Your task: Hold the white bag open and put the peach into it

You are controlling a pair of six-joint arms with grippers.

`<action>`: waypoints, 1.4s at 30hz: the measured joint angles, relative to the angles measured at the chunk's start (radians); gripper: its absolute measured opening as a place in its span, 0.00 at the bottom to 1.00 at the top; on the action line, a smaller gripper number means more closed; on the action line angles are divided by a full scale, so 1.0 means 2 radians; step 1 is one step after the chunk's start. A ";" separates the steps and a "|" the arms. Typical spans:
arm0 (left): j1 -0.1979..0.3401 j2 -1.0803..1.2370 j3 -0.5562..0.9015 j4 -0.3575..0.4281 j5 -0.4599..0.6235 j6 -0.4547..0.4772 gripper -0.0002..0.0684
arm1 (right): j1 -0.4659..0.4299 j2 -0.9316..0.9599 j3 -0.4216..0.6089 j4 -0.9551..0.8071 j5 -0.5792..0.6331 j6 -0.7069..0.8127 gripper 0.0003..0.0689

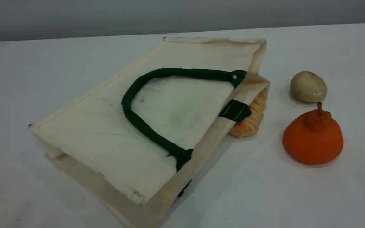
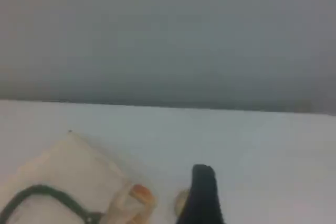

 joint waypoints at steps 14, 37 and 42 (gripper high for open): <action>0.000 -0.172 0.204 0.001 0.001 0.002 0.72 | 0.000 -0.104 0.000 -0.054 0.109 0.056 0.78; 0.000 -0.341 0.461 -0.003 0.000 0.002 0.72 | 0.000 -0.273 0.207 -0.041 0.131 0.061 0.78; 0.000 -0.348 0.506 -0.006 0.000 0.002 0.72 | 0.000 -0.314 0.264 -0.041 0.131 0.058 0.78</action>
